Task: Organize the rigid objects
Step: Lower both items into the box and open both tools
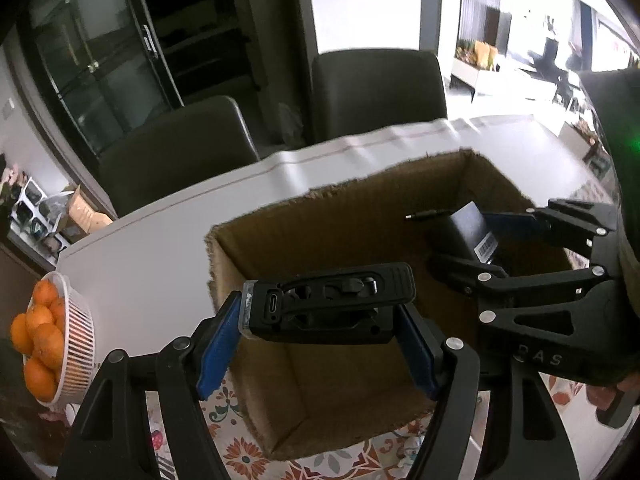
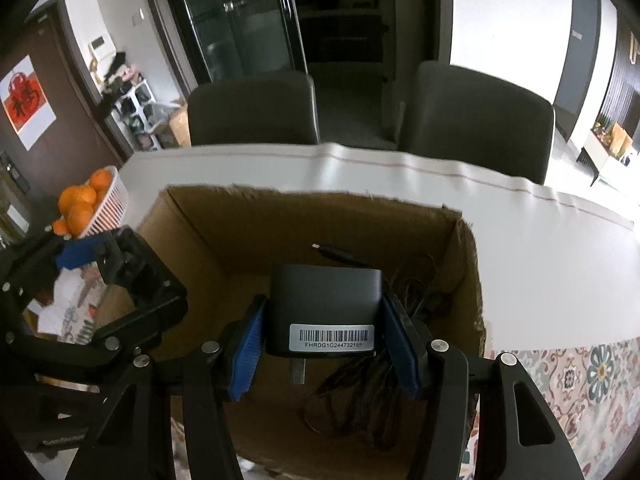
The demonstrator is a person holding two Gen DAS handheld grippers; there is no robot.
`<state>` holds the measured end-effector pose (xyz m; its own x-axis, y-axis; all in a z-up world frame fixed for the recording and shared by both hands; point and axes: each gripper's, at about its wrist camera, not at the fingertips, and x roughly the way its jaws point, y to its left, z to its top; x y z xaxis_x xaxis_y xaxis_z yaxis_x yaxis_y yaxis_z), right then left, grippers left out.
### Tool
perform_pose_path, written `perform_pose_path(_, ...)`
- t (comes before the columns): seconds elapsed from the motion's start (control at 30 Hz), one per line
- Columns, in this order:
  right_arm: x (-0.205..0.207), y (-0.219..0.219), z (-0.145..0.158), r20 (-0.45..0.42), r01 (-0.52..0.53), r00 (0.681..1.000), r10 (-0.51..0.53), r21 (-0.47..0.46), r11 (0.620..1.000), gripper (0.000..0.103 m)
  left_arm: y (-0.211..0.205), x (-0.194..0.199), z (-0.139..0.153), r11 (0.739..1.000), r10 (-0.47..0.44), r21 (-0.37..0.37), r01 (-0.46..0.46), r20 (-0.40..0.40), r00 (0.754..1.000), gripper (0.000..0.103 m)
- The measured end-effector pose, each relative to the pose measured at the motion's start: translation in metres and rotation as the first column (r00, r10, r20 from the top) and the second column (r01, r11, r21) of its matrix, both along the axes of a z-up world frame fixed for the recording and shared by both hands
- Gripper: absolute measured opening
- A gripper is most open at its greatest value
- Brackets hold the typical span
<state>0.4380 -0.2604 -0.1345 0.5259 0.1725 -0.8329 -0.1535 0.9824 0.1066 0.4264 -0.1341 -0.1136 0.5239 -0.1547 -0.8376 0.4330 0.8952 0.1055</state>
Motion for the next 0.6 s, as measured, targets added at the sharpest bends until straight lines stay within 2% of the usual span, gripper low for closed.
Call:
perform_pose_path(0.07, 0.001, -0.003, -0.006, -0.021, -0.006, 1.0, 0.005, -0.012, 1.0, 0.057, -0.002, 0.002, -0.005, 1.0, -0.016, 0.016, 0.016, -0.013, 1.0, 0.072)
perform_pose_path(0.23, 0.003, 0.004, -0.013, -0.035, -0.048, 0.998, 0.044, -0.122, 0.991, 0.057, -0.009, 0.006, -0.018, 0.996, -0.044, 0.074, 0.047, -0.043, 0.998, 0.072)
perform_pose_path(0.6, 0.003, -0.001, -0.011, -0.043, -0.039, 0.999, 0.034, -0.136, 0.99, 0.061, -0.009, 0.007, -0.015, 0.997, 0.0, 0.081, 0.004, -0.051, 0.999, 0.08)
